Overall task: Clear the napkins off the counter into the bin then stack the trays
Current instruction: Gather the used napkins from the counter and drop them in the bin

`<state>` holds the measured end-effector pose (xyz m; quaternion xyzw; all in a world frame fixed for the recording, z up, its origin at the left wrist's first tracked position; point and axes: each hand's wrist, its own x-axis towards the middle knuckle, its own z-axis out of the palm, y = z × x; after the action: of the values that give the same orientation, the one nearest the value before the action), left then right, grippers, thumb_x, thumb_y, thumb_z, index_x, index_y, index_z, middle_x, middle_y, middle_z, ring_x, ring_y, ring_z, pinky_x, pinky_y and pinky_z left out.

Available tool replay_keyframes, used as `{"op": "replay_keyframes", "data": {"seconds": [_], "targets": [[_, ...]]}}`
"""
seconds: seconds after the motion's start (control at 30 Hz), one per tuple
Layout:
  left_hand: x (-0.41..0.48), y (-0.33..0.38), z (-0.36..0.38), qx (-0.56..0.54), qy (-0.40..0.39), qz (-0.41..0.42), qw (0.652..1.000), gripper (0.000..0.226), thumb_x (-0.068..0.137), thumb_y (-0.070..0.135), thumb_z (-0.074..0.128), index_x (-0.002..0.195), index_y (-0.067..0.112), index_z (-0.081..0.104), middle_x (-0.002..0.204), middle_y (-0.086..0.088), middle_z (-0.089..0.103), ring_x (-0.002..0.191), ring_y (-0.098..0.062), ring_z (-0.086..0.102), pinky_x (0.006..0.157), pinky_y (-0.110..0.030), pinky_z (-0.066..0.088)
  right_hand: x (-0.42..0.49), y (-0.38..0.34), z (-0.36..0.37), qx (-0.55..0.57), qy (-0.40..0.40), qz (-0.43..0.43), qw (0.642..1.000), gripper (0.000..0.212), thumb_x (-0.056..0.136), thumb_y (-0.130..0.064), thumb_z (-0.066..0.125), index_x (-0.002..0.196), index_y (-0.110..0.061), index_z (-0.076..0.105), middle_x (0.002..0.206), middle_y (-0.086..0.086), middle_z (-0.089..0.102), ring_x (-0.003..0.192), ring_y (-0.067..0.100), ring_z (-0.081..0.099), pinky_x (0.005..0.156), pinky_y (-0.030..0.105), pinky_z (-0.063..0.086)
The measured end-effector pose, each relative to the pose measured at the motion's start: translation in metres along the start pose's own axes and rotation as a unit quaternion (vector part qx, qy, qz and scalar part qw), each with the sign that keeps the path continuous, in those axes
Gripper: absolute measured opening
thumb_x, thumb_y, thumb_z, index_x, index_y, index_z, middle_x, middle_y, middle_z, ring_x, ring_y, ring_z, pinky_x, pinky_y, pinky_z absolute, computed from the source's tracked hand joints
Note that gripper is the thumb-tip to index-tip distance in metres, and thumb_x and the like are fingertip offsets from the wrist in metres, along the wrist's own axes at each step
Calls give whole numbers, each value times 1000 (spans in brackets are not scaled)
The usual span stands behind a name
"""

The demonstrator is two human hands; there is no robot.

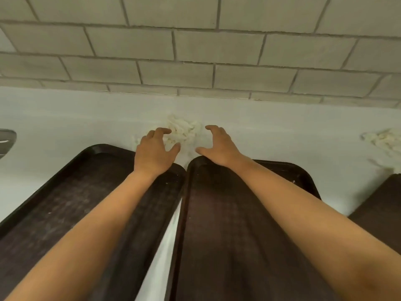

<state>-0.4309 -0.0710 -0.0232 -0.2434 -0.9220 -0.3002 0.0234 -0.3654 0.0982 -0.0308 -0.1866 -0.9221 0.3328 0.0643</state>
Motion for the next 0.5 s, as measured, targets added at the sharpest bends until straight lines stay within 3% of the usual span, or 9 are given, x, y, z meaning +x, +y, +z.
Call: {"op": "replay_keyframes", "data": {"seconds": [0.2,0.37,0.5], "targets": [[20,-24,1,3,7,18,1000,47,86,40,59,126,18,49,125,-8,55,116,-27,49,92,-38,43,57,-14,32,-85,-22,-26,996,91,77,-45,71,148,-24,17,154,3,24,140,28,21,111,47,27],[31,-32,4,4,10,19,1000,48,85,39,61,126,18,49,124,-7,55,116,-27,48,89,-34,41,92,-9,50,-120,-63,-32,990,101,71,-62,68,149,-33,11,159,4,9,146,29,3,117,51,15],[41,-37,5,-3,10,17,1000,48,85,38,61,127,18,49,124,-8,54,117,-28,48,91,-35,40,99,-2,57,-139,-55,-45,988,85,74,-61,64,144,-29,27,151,2,28,139,28,24,113,46,25]]}}
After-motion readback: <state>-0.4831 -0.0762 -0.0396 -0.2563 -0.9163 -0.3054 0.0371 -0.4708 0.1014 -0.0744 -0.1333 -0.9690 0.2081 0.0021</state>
